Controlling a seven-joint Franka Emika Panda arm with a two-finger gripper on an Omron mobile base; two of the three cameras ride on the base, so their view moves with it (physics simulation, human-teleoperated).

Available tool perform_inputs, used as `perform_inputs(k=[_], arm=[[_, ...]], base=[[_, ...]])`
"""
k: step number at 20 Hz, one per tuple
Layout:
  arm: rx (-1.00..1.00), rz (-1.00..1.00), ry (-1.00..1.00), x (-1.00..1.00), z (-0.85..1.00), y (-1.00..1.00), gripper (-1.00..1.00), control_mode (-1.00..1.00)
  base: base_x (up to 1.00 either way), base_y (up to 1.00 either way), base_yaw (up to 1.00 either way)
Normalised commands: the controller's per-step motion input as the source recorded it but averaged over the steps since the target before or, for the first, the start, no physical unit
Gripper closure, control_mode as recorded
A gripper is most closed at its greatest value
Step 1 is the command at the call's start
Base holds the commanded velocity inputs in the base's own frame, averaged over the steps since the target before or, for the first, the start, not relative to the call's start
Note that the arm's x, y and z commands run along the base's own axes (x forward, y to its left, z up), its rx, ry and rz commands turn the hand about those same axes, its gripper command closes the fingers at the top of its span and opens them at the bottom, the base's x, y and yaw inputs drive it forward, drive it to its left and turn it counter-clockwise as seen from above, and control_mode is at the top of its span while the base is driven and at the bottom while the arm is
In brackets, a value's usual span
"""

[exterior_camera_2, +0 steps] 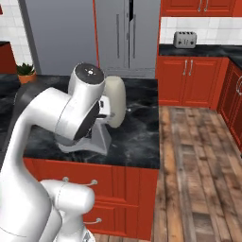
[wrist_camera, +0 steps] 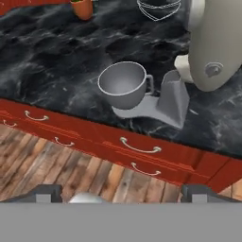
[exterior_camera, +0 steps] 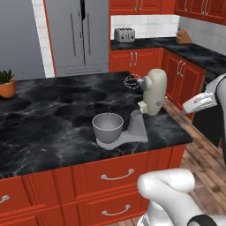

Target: Close the stand mixer head.

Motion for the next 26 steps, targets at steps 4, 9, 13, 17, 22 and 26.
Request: perform_inputs(k=[4,9,13,17,22,26], arm=[[0.08,0.52,-0.28,0.88,0.36,-0.23,-1.0,-1.0],[0.01,0.36,-0.27,0.54,0.32,-0.42,-1.0,-1.0],[-0.18,0.0,-0.1,0.45,0.03,-0.17,-1.0,-1.0],[-0.17,0.0,-0.03,0.62,0.0,-0.13,-1.0,-1.0],[-0.04,0.01,-0.08,0.67,-0.11,-0.31,-1.0,-1.0],[0.05,0.18,-0.1,0.97,-0.35,-0.33,-1.0,-1.0]], base=[[0.0,0.0,0.0],[0.0,0.0,0.0],[0.0,0.0,0.0],[0.0,0.0,0.0],[0.0,0.0,0.0],[0.0,0.0,0.0]])
